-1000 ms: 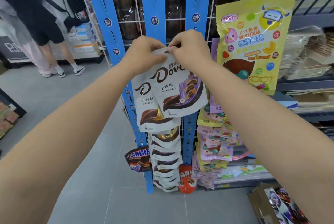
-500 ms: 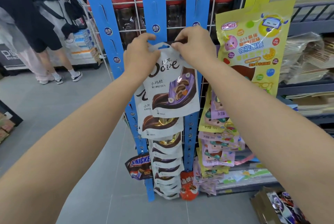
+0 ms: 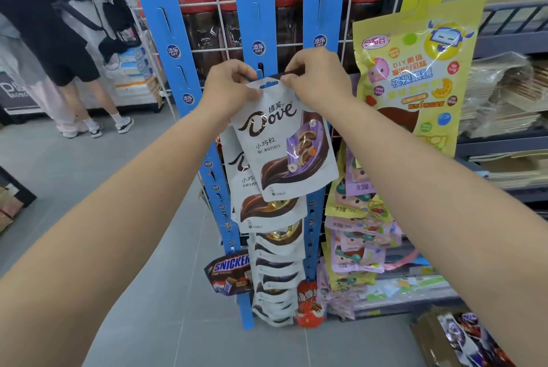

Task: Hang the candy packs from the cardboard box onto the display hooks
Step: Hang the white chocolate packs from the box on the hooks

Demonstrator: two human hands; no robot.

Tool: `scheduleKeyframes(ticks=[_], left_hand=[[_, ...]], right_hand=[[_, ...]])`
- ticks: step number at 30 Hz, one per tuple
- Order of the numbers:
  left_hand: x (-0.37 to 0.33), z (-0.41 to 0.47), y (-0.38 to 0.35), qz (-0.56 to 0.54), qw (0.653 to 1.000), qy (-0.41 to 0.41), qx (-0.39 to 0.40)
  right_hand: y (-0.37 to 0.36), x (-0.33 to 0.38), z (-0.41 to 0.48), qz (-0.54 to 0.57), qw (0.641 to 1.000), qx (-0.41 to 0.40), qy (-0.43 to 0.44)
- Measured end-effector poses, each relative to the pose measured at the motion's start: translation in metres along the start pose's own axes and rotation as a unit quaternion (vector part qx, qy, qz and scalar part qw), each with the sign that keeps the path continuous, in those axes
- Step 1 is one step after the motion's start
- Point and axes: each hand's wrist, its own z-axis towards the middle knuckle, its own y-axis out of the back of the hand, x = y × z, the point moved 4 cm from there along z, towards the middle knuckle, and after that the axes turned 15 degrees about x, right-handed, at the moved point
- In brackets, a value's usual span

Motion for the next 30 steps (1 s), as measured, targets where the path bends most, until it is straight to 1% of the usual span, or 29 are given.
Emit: scheduleKeyframes(ticks=[2,5,7,9,11,14,18,21,25,26,28,29,30], left_hand=[[0.000,0.002,0.003,0.037,0.999,-0.020,0.005],[-0.006,0.000,0.005,0.147,0.988,-0.051,0.009],[-0.013,-0.003,0.008,0.222,0.973,-0.062,0.030],[-0.021,-0.006,0.012,0.265,0.960,-0.056,0.067],[-0.029,-0.006,0.018,0.267,0.956,-0.038,0.113],[-0.035,-0.005,0.025,0.241,0.956,0.009,0.166],[-0.031,-0.001,0.029,0.222,0.956,0.041,0.188],[-0.032,0.004,0.025,0.242,0.957,0.023,0.160],[-0.029,0.005,0.014,0.308,0.948,-0.034,0.067],[-0.025,0.004,0.012,0.345,0.937,-0.043,0.027],[-0.019,-0.001,0.005,0.430,0.899,-0.062,-0.052],[-0.016,-0.004,0.002,0.450,0.886,-0.071,-0.083],[-0.013,-0.008,0.000,0.457,0.880,-0.073,-0.106]], right_hand=[[0.000,0.001,0.002,0.001,1.000,-0.002,0.005],[0.001,0.004,0.002,0.002,1.000,-0.002,0.014],[0.003,0.006,0.002,0.003,1.000,-0.002,0.023],[0.006,0.012,0.001,0.009,0.999,-0.012,0.035],[0.009,0.017,0.002,0.018,0.998,-0.032,0.043],[0.012,0.023,0.005,0.024,0.998,-0.049,0.044],[0.010,0.018,0.013,0.002,1.000,-0.022,-0.004],[0.007,0.009,0.016,-0.013,0.999,-0.002,-0.043],[0.002,0.002,0.016,-0.021,0.998,0.004,-0.067],[0.000,0.002,0.016,-0.023,0.997,0.011,-0.072],[-0.003,0.000,0.013,-0.020,0.996,0.015,-0.081],[-0.004,-0.002,0.012,-0.016,0.997,0.010,-0.081],[-0.006,-0.004,0.009,-0.012,0.997,0.005,-0.078]])
